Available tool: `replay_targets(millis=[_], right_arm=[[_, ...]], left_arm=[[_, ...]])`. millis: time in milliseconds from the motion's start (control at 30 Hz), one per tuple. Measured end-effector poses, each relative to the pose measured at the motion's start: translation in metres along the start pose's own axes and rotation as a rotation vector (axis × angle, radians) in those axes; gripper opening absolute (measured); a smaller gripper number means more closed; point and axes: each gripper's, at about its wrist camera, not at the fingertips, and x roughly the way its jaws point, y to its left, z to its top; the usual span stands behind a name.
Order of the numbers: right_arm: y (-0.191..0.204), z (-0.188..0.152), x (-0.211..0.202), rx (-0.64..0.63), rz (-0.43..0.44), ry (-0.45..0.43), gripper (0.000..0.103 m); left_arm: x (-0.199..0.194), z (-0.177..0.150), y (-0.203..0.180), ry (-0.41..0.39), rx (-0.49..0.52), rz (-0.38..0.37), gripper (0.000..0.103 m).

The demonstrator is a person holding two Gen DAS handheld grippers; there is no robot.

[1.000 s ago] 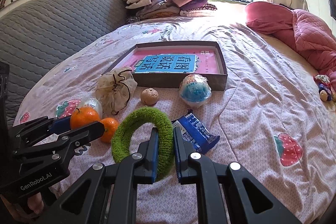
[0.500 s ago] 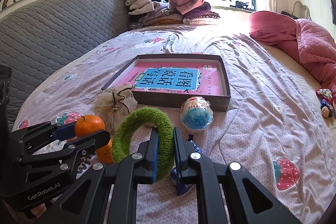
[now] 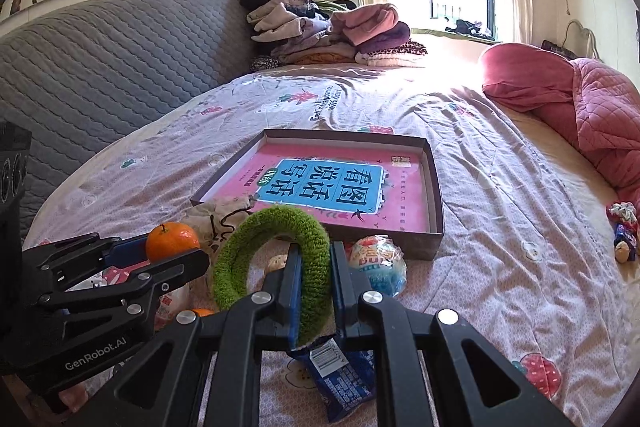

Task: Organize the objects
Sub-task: 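Carry the mandarin in the left tool and the green ring in the right tool to the tray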

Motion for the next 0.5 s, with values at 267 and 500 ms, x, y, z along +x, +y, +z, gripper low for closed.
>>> replay_targets(millis=[267, 500], right_arm=[[0.0, 0.007, 0.008, -0.01, 0.006, -0.005, 0.014], [-0.004, 0.017, 0.01, -0.022, 0.005, -0.027, 0.014]], left_arm=[[0.005, 0.011, 0.006, -0.01, -0.013, 0.022, 0.038], [0.012, 0.019, 0.007, -0.005, -0.005, 0.046, 0.038]])
